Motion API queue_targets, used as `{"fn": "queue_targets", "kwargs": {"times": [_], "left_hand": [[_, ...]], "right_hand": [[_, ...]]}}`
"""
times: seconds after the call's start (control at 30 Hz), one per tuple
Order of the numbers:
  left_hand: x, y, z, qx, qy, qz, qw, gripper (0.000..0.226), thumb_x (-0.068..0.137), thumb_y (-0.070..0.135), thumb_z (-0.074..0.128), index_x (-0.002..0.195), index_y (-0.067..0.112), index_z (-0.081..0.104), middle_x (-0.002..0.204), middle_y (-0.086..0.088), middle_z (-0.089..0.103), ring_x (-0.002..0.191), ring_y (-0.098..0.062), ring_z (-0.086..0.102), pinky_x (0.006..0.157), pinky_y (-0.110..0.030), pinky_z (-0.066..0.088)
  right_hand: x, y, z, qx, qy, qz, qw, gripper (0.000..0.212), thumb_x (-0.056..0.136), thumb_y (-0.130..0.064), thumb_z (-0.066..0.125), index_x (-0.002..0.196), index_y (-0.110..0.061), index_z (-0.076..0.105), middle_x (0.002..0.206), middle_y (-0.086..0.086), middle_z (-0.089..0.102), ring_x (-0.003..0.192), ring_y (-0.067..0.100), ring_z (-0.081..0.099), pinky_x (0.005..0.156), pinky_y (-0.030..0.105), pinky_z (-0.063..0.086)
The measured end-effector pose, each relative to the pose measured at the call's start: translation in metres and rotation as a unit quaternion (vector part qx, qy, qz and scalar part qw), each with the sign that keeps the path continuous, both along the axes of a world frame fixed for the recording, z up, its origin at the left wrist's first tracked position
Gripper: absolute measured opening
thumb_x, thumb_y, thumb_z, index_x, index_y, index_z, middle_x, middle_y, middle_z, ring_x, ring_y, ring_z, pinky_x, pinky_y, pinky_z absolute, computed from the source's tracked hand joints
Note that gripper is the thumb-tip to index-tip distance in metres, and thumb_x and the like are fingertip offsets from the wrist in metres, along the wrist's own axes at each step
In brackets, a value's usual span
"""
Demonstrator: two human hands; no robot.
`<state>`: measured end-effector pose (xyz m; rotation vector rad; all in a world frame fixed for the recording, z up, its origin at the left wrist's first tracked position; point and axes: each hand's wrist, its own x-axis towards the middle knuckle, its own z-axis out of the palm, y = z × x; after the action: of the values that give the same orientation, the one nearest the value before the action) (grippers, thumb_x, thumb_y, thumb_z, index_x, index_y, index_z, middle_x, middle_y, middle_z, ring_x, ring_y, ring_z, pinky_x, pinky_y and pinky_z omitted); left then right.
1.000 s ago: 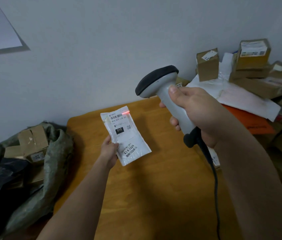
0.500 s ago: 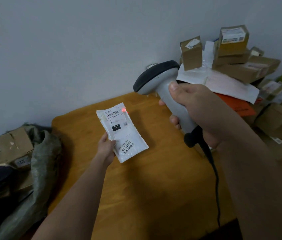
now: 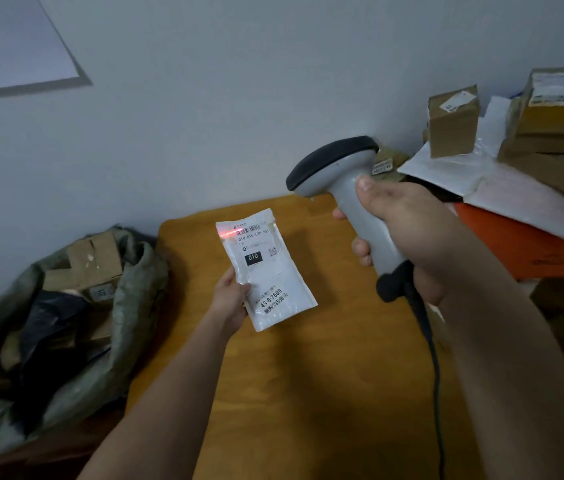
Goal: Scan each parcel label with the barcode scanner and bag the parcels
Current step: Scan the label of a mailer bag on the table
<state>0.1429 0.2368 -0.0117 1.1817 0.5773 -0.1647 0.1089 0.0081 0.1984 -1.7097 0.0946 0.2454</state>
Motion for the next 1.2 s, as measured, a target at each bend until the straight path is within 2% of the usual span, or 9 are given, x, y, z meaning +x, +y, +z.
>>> {"fn": "queue_targets", "kwargs": {"times": [0.07,0.17,0.27,0.57,0.73,0.87,1.0,1.13,1.2], "left_hand": [[-0.005,0.007,0.007,0.003,-0.007,0.007,1.000,0.050,0.095,-0.015,0.036,0.126,0.018,0.057,0.117,-0.009,0.065,0.104,-0.031,0.064,0.078,-0.051,0.055],[-0.017,0.026,0.014,0.009,-0.016,0.035,0.999,0.051,0.094,-0.016,0.036,0.122,0.021,0.059,0.117,-0.008,0.066,0.102,-0.029,0.065,0.079,-0.048,0.057],[-0.029,0.051,0.015,0.027,-0.016,0.054,0.998,0.052,0.096,-0.012,0.036,0.131,0.020,0.056,0.123,-0.009,0.066,0.109,-0.031,0.064,0.082,-0.050,0.056],[-0.060,0.103,0.019,0.011,-0.025,0.093,0.995,0.052,0.094,-0.014,0.035,0.123,0.021,0.060,0.123,-0.008,0.066,0.113,-0.031,0.062,0.084,-0.051,0.055],[-0.063,0.139,0.024,-0.016,-0.029,0.104,0.994,0.056,0.092,-0.017,0.034,0.121,0.022,0.063,0.122,-0.008,0.067,0.112,-0.031,0.063,0.083,-0.050,0.055],[-0.060,0.182,0.025,-0.076,-0.047,0.106,0.990,0.057,0.091,-0.018,0.035,0.127,0.020,0.059,0.124,-0.010,0.066,0.112,-0.033,0.064,0.088,-0.053,0.054],[-0.056,0.236,0.030,-0.073,-0.055,0.071,0.993,0.055,0.091,-0.017,0.039,0.129,0.020,0.055,0.124,-0.010,0.065,0.111,-0.034,0.064,0.084,-0.051,0.056],[-0.064,0.305,0.034,-0.034,-0.072,0.041,0.996,0.032,0.094,-0.004,0.050,0.121,0.011,0.059,0.117,-0.015,0.068,0.103,-0.034,0.067,0.082,-0.048,0.057],[-0.065,0.338,0.035,0.021,-0.071,0.101,0.992,0.014,0.096,0.013,0.058,0.106,0.007,0.066,0.104,-0.015,0.071,0.085,-0.032,0.070,0.072,-0.041,0.058]], "right_hand": [[0.005,0.008,0.000,0.011,0.010,0.017,1.000,0.040,0.102,-0.040,0.045,0.111,-0.005,0.061,0.098,0.010,0.065,0.054,0.015,0.053,0.049,0.028,0.045],[0.008,0.026,0.001,0.033,0.020,0.061,0.997,0.039,0.102,-0.039,0.045,0.107,-0.005,0.062,0.082,0.005,0.061,0.051,0.012,0.051,0.045,0.024,0.044],[0.007,0.043,-0.003,0.035,0.028,0.090,0.995,0.038,0.102,-0.039,0.044,0.107,-0.006,0.062,0.077,0.003,0.058,0.049,0.010,0.050,0.041,0.020,0.042],[0.005,0.092,-0.007,0.047,0.030,0.118,0.991,0.041,0.100,-0.045,0.047,0.105,-0.009,0.065,0.079,0.006,0.061,0.054,0.012,0.053,0.049,0.025,0.045],[0.003,0.143,-0.025,0.066,0.030,0.084,0.994,0.029,0.095,-0.039,0.060,0.104,-0.011,0.064,0.090,0.009,0.066,0.055,0.013,0.052,0.054,0.029,0.047],[0.004,0.194,-0.070,-0.004,0.065,0.024,0.998,0.036,0.087,-0.028,0.074,0.114,-0.011,0.058,0.079,0.006,0.056,0.058,0.010,0.051,0.049,0.022,0.047],[-0.011,0.258,-0.107,0.018,0.120,0.025,0.992,0.034,0.083,-0.020,0.078,0.107,-0.004,0.060,0.068,0.005,0.051,0.046,0.008,0.046,0.041,0.020,0.042],[-0.024,0.338,-0.116,0.030,0.101,0.001,0.994,0.022,0.085,0.000,0.071,0.099,-0.009,0.057,0.068,0.005,0.054,0.045,0.007,0.047,0.040,0.019,0.042],[-0.027,0.362,-0.112,0.030,0.081,-0.008,0.996,0.022,0.086,0.002,0.069,0.095,-0.013,0.055,0.067,0.005,0.054,0.044,0.007,0.047,0.041,0.018,0.042]]}}
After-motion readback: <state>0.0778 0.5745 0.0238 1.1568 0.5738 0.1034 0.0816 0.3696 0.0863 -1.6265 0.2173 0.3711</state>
